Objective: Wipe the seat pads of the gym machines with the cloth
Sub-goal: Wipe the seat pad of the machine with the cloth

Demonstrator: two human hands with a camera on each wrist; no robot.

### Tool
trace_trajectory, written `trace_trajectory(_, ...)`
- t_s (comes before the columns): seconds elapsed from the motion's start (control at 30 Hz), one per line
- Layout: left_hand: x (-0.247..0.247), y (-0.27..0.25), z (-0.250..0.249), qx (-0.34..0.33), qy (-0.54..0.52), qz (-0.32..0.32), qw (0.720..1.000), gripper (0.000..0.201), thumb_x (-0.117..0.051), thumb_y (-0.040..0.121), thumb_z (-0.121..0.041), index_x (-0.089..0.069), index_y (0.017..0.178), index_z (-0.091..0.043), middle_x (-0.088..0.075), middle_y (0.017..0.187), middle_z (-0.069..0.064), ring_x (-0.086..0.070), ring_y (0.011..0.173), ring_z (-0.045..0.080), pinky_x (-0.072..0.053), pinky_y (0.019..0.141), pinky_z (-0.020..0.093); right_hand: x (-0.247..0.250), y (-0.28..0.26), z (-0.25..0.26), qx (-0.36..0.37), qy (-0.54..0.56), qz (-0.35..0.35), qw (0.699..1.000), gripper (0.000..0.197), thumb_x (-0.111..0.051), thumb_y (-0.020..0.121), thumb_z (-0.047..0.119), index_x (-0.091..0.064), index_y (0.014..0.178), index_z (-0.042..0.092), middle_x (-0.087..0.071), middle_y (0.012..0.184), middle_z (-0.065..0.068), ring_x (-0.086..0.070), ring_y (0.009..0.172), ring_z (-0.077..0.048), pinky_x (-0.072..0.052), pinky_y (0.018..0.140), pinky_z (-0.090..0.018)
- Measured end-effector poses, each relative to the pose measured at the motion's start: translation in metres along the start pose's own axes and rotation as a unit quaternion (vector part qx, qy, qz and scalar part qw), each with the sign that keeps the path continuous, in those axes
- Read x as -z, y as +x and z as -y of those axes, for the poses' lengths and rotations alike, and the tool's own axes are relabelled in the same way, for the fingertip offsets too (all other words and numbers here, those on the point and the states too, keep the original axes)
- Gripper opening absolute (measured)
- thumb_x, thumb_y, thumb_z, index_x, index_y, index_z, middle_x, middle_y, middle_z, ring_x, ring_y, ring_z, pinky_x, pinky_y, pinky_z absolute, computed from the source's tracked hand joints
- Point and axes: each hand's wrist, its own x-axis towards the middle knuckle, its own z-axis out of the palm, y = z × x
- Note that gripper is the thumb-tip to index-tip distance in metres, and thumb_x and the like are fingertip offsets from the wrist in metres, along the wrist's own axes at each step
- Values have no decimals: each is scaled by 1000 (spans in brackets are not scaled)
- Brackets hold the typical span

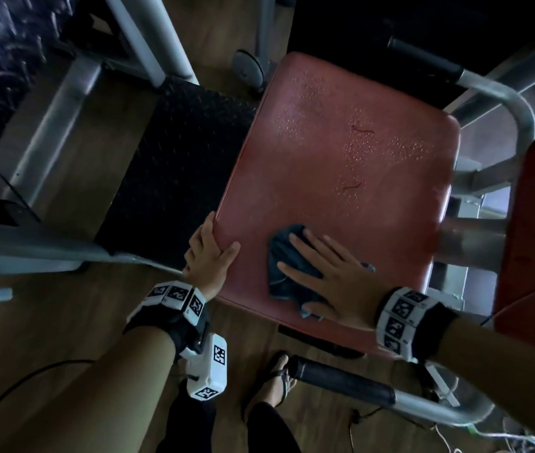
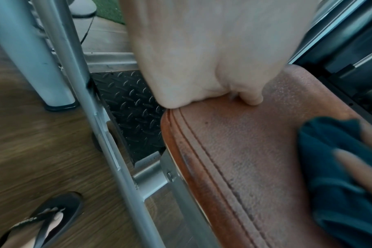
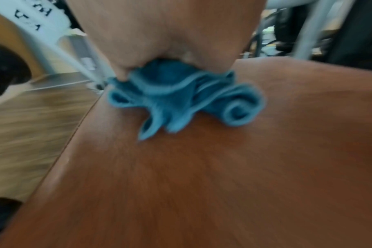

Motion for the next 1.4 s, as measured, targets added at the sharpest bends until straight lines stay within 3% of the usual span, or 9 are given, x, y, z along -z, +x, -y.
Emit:
trace_trajectory(0.1,-1,1,1,-6,-13,-3,1000,76,-52,93,-46,-1,149,-46,-9,158,-1,-20,140,37,-20,113,55,1,26,14,2,-7,-14,1000,73,-33,96,58,-4,155,27,11,160,-15,13,147,-33,-5,120,-50)
trace_trajectory(0.2,-2,-1,3,-13,-19,-14,1000,75,-52,93,-46,-2,149,-48,-9,157,-5,-22,139,34,-21,112,56,1,44,16,0,-7,-15,1000,77,-37,95,60,-5,155,25,11,160,-17,11,147,-34,-7,120,-50)
trace_trajectory(0.3,-1,-2,4,-19,-22,-2,1000,73,-49,94,-48,1,147,-51,-6,157,-9,-19,141,31,-19,113,57,1,55,5,24,-26,3,999,82,-38,92,66,-4,155,27,10,160,-16,10,148,-32,-9,120,-51)
trace_trajectory(0.5,1,-4,5,-22,-47,12,999,73,-48,92,-53,2,145,-55,-4,156,-16,-15,143,25,-16,114,54,18,89,-27,88,-68,23,994,76,-33,91,70,-4,153,37,11,161,-10,11,148,-28,1,119,-50)
trace_trajectory(0.67,2,-4,7,-26,-65,21,997,81,-32,69,-78,5,139,-64,-4,154,-21,-14,143,22,-16,112,53,30,114,-46,93,-76,14,993,72,-33,92,69,-6,152,40,7,162,-8,7,149,-26,-1,119,-54)
trace_trajectory(0.9,4,-4,7,-23,-74,32,996,78,-33,72,-74,8,137,-65,0,153,-26,-11,143,17,-14,113,51,46,146,-77,96,-88,-14,991,68,-32,93,67,-9,152,40,-1,162,-6,-2,149,-27,-3,118,-57)
trace_trajectory(1.13,5,-5,7,-30,-74,31,996,76,-29,69,-76,11,133,-69,1,153,-27,-11,143,14,-15,113,49,79,187,-129,19,-147,-43,988,71,-26,91,70,-3,152,41,-4,161,-8,-11,147,-29,-8,118,-56)
trace_trajectory(1.4,2,-5,12,-37,-69,24,997,80,-25,70,-79,11,140,-62,3,151,-30,-9,142,10,-14,113,48,110,229,-230,-165,-74,-145,973,65,-27,92,66,-20,151,37,-25,155,-11,-27,141,-32,-14,116,-58)
